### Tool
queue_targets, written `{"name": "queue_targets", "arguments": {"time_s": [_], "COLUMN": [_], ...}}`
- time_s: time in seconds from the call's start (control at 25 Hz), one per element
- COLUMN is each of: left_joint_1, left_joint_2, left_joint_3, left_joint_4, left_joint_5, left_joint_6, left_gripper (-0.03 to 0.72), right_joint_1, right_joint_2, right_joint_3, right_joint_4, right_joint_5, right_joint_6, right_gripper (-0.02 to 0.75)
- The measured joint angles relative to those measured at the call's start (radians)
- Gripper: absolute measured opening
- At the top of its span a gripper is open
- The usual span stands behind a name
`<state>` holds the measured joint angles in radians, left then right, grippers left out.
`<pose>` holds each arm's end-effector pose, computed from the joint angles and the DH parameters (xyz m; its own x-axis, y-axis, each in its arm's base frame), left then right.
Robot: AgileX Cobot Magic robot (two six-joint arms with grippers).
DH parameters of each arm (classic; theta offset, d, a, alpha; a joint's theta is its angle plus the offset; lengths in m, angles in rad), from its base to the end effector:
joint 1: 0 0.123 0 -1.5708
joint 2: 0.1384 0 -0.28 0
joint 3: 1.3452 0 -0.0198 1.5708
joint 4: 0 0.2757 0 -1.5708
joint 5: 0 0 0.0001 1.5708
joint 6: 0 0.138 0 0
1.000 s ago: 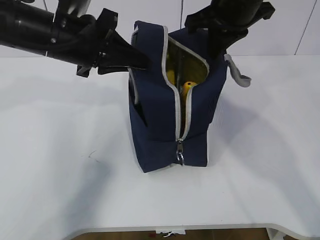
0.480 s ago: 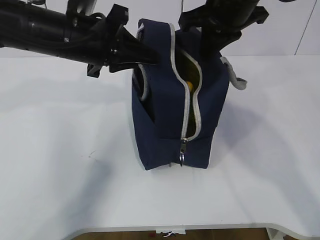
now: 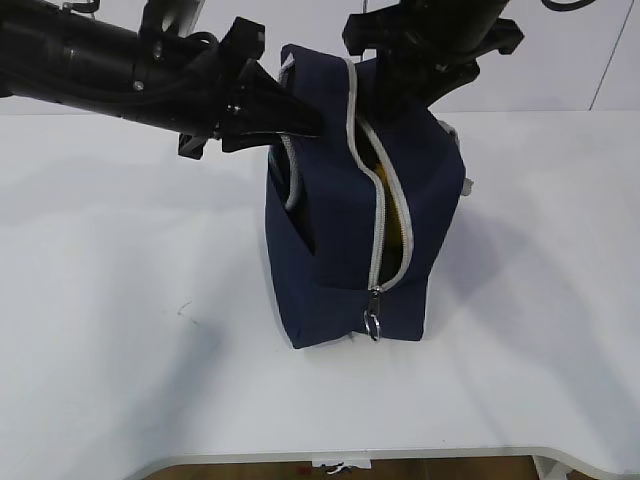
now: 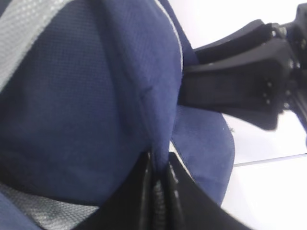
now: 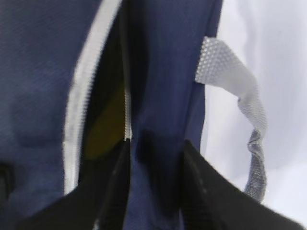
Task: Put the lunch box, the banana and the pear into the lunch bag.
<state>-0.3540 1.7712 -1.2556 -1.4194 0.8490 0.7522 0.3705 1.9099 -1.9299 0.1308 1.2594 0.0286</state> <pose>0.3664 -0.2446 0.2385 -0.8888 -0.0701 -0.4529 0.3757 0.4543 -0.8077 0.4194 0.1813 0.2959 -0.8767 -0.2673 -0.4000 -0.3471 0.9272 0.1412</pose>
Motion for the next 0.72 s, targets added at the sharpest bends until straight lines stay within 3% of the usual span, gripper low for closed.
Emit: {"name": "queue_targets", "arguments": {"time_s": [0.32, 0.72], "left_joint_1": [0.0, 0.041], "left_joint_2": [0.0, -0.004], "left_joint_3": [0.0, 0.0], "left_joint_4": [0.059, 0.178], "left_joint_5": [0.045, 0.133], "left_joint_6": [0.002, 0.002], "left_gripper": [0.337, 0.373], "right_joint_1": [0.0, 0.0], "right_joint_2": [-0.001, -0.018], "right_joint_3": [0.0, 0.0], "right_joint_4": [0.007, -0.055], "right_joint_5": [-0.002, -0.004], "right_joint_6": [0.0, 0.0], "right_gripper": [0.28, 0.285]}}
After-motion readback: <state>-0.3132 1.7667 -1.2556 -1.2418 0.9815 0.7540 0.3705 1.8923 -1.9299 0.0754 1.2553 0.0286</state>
